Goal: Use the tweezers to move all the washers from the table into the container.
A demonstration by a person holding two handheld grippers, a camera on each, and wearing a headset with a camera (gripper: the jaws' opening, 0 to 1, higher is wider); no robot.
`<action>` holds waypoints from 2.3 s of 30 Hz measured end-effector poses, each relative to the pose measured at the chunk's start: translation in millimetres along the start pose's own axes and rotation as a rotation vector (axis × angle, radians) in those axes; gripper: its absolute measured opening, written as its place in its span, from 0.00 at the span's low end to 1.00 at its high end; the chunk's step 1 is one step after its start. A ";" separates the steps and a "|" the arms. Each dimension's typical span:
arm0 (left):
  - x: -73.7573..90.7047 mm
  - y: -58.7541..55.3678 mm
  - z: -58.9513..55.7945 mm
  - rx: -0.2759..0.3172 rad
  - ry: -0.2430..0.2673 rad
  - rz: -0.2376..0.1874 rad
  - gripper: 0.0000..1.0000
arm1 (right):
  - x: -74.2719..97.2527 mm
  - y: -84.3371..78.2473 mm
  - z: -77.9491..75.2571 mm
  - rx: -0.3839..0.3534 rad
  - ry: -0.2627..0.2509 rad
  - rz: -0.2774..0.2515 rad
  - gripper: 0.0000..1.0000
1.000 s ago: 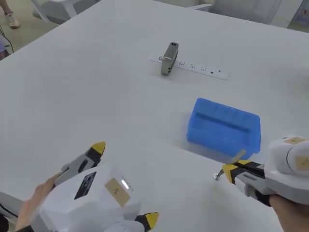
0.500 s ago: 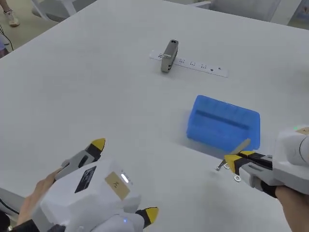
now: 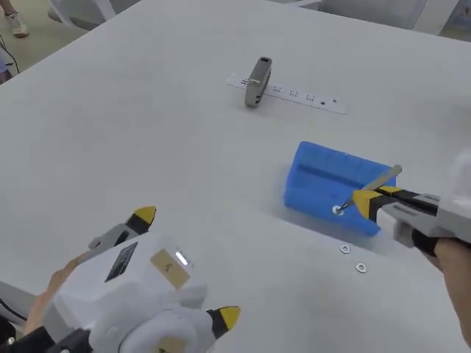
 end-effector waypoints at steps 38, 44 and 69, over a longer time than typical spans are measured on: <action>0.5 -0.3 1.8 0.019 0.003 -0.002 0.91 | -76.0 -13.8 -26.0 0.037 -0.071 0.117 0.03; 0.3 -0.2 1.7 0.015 0.004 -0.001 0.91 | -73.5 -12.5 -27.0 0.026 -0.087 0.117 0.04; 1.2 0.1 0.9 0.001 0.009 -0.007 0.91 | 2.4 -14.4 -16.1 -0.009 -0.065 0.049 0.03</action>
Point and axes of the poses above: the centre of the closed fingertips' face, and the gripper's own axes: x roughly backward along the fingers, z roughly to its left, y roughly out of its top, the point moved 9 cm from there along x, roughly backward along the fingers, and after that the axes turned 11 degrees about z, right-handed, at the moved point
